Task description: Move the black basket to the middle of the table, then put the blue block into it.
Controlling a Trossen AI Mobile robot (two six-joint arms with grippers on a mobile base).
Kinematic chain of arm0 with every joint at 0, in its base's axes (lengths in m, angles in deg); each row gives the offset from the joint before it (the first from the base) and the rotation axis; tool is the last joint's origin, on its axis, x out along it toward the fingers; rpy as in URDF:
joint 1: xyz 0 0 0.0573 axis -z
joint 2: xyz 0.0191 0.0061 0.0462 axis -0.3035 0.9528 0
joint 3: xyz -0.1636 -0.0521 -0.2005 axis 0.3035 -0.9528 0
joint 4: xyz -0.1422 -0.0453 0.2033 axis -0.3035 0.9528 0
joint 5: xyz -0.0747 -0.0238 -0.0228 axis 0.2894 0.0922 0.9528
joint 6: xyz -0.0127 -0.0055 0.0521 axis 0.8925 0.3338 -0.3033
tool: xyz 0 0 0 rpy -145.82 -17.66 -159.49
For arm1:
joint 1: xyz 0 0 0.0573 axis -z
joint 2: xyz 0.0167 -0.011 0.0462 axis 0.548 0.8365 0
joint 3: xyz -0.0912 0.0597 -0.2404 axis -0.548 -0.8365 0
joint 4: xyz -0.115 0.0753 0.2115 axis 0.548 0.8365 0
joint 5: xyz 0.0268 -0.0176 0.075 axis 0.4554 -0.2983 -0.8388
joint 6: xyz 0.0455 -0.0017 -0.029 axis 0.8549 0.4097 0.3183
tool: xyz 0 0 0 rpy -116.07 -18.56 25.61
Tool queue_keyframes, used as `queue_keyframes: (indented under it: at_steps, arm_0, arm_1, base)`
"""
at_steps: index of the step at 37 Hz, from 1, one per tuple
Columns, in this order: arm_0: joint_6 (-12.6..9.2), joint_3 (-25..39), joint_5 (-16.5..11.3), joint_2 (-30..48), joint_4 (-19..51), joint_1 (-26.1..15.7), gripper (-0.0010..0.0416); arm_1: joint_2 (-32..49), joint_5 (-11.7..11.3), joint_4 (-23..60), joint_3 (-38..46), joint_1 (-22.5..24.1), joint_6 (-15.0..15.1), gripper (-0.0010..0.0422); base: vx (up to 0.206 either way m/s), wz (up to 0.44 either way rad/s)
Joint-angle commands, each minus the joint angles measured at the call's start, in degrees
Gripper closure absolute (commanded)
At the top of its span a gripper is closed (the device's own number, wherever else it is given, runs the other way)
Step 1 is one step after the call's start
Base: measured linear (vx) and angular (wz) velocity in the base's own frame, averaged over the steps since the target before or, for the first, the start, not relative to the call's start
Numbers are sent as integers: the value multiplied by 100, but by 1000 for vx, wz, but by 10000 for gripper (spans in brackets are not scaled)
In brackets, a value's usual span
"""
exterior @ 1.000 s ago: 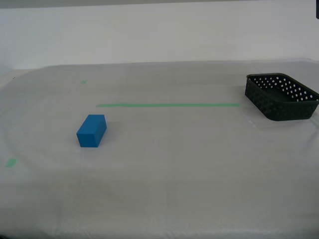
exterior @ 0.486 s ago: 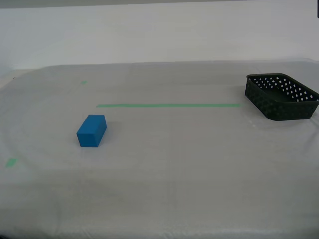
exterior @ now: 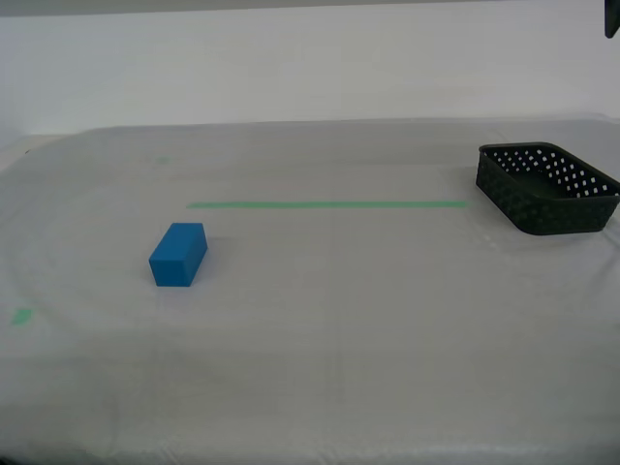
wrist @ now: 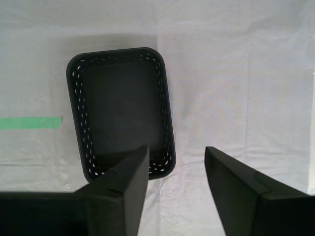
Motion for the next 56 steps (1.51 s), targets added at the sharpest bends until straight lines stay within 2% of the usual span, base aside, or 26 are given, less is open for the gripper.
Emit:
queue_keyframes:
  at_steps: [1,7,12,21,25,32,35,49,56]
  arm_0:
    - [7,4,24,2,-26,-2,207]
    - [11,4,31,2,-50,2,140]
    - [9,-7,271,2,-61,7,85]
    - [-33,-179,273,2,-240,31,-1]
    - [-35,-249,273,2,-278,70,19]
    - [-33,-249,273,2,-350,251,2]
    - [-31,-249,251,2,-376,361,9]
    - [166,-251,118,48,-938,490,7]
    - [229,-251,-164,225,-988,533,7]
  arm_1:
    - [0,-4,-31,9,2,20,412]
    - [2,-4,-31,9,2,20,412]
    - [2,-4,-31,9,2,20,412]
    - [2,-4,-31,9,0,20,412]
    - [2,-4,-31,9,2,20,412]
    - [2,-4,-31,9,0,20,412]
    - [2,-4,-31,9,0,20,412]
    - [0,-4,-31,9,2,20,412]
    - [2,-4,-28,7,2,20,412]
  base:
    - [0,0]
    - [0,0]
    - [0,0]
    - [0,0]
    - [0,0]
    - [0,0]
    - [0,0]
    - [0,0]
    - [0,0]
